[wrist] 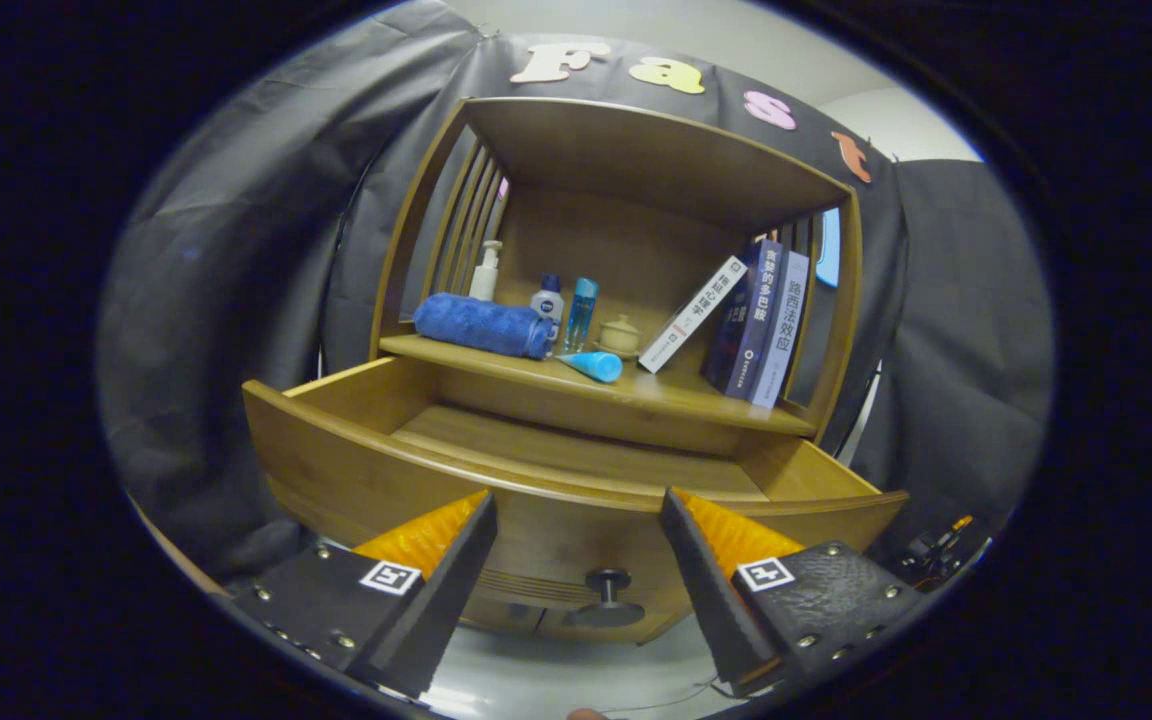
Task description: Pull open the drawer, take out the items inside it, and place them on the countertop above the cabinet.
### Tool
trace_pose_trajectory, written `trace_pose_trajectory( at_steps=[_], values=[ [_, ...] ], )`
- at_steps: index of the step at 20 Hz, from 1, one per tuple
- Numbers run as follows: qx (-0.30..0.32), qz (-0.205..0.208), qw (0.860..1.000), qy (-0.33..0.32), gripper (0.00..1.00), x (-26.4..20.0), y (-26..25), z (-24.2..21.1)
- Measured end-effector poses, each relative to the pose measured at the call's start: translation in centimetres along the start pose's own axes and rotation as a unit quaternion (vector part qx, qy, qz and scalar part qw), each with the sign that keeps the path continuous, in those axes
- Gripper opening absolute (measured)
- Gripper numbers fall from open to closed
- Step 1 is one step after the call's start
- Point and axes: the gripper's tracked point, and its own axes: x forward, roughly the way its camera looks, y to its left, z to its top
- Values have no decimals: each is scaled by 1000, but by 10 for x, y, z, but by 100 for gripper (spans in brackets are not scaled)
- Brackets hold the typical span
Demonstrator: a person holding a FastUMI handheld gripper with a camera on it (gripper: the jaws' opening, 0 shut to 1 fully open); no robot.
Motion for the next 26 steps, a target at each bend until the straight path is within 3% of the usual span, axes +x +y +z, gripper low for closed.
trace_pose_trajectory(
  at_steps=[26],
  values=[
    [4,-12,1000,0,99,154,11,23]
  ],
)
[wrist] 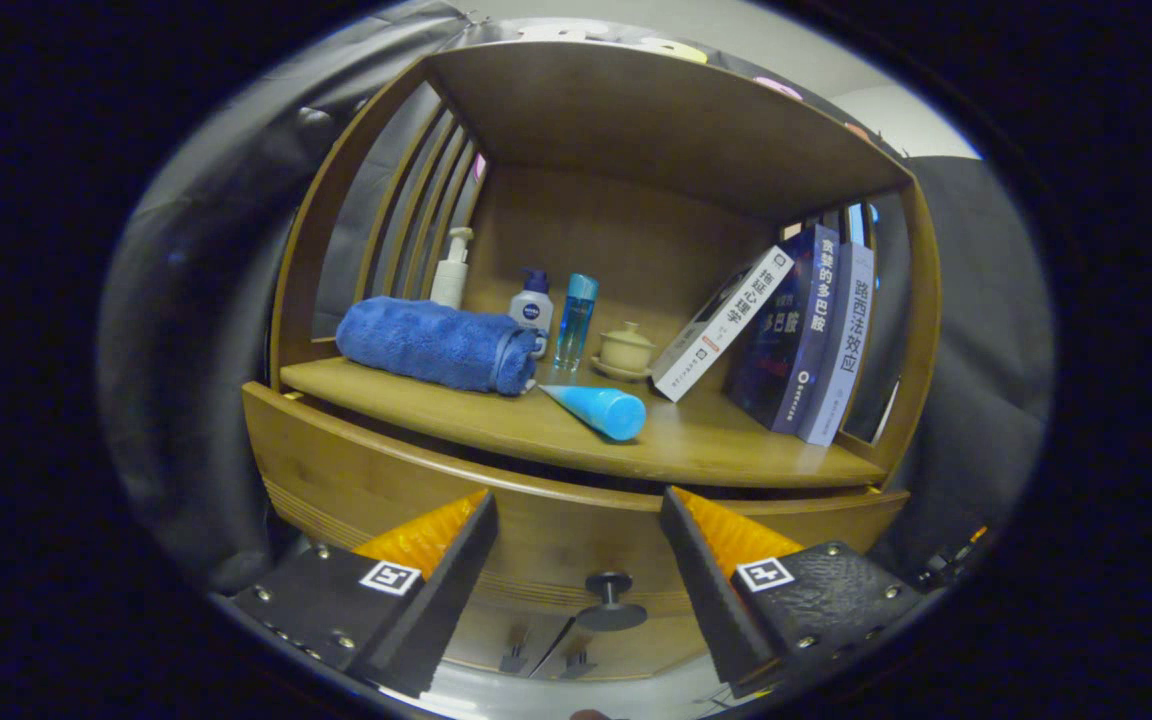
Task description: Pull open the drawer, take out the items inside it, and place them on the countertop above the cabinet.
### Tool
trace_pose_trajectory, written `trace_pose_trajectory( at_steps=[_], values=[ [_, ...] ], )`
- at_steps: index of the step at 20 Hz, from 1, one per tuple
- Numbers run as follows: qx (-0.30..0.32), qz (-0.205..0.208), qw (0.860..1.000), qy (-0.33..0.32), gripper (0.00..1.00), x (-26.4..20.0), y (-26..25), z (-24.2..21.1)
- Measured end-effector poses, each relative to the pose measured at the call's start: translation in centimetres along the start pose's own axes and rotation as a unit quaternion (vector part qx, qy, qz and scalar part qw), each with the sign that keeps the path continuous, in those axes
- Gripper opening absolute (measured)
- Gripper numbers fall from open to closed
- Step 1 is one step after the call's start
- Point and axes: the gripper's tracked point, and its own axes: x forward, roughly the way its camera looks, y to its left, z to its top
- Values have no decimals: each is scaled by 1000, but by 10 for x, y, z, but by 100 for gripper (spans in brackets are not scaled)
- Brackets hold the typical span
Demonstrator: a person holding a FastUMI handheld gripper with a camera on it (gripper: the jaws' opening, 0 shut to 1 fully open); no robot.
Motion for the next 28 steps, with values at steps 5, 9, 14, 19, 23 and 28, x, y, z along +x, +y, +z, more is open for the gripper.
trace_pose_trajectory(
  at_steps=[5,9,14,19,23,28],
  values=[
    [1,3,1000,8,99,14,4,0],
    [1,6,1000,-1,99,14,3,1],
    [54,27,998,-4,98,-4,-1,6],
    [62,41,997,-23,98,-40,-13,22],
    [54,49,996,-41,98,-74,-27,44],
    [59,60,995,-59,97,-125,-50,73]
  ],
)
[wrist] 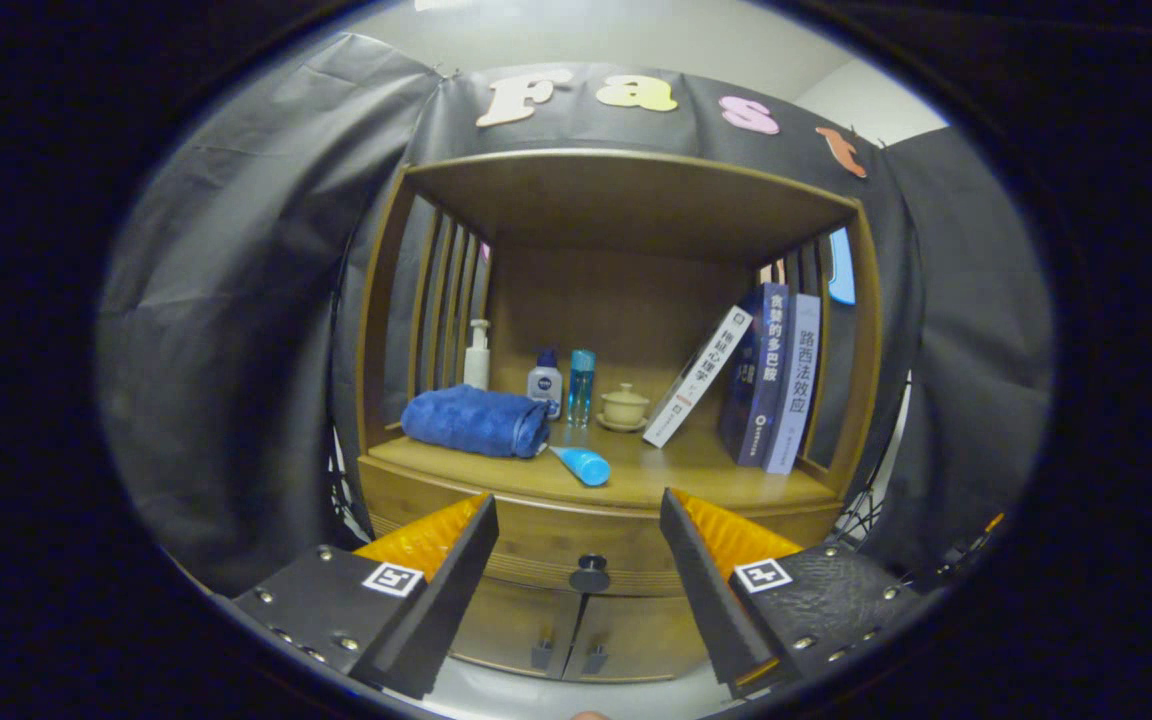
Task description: Pull open the drawer, take out the items inside it, and place them on the countertop above the cabinet.
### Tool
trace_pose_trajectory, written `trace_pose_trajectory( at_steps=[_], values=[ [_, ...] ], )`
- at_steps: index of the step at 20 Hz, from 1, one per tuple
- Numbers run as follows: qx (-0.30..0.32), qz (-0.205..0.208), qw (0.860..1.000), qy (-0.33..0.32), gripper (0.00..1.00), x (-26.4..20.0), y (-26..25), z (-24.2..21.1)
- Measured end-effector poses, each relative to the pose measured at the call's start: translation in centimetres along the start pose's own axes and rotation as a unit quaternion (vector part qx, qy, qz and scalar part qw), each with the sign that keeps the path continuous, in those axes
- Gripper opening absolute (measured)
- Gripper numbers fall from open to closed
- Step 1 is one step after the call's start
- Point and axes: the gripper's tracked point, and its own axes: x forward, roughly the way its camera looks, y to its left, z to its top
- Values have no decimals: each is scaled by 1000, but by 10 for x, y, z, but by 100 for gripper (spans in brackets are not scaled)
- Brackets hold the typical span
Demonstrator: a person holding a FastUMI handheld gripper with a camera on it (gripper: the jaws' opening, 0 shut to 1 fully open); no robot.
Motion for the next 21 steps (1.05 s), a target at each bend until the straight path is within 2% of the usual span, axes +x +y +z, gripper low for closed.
trace_pose_trajectory(
  at_steps=[6,12,17,21],
  values=[
    [-11,-4,999,-32,98,-56,-22,41],
    [-10,-9,999,-41,97,-97,-35,59],
    [-11,-25,998,-50,98,-123,-46,56],
    [4,-19,999,-45,98,-131,-46,48]
  ],
)
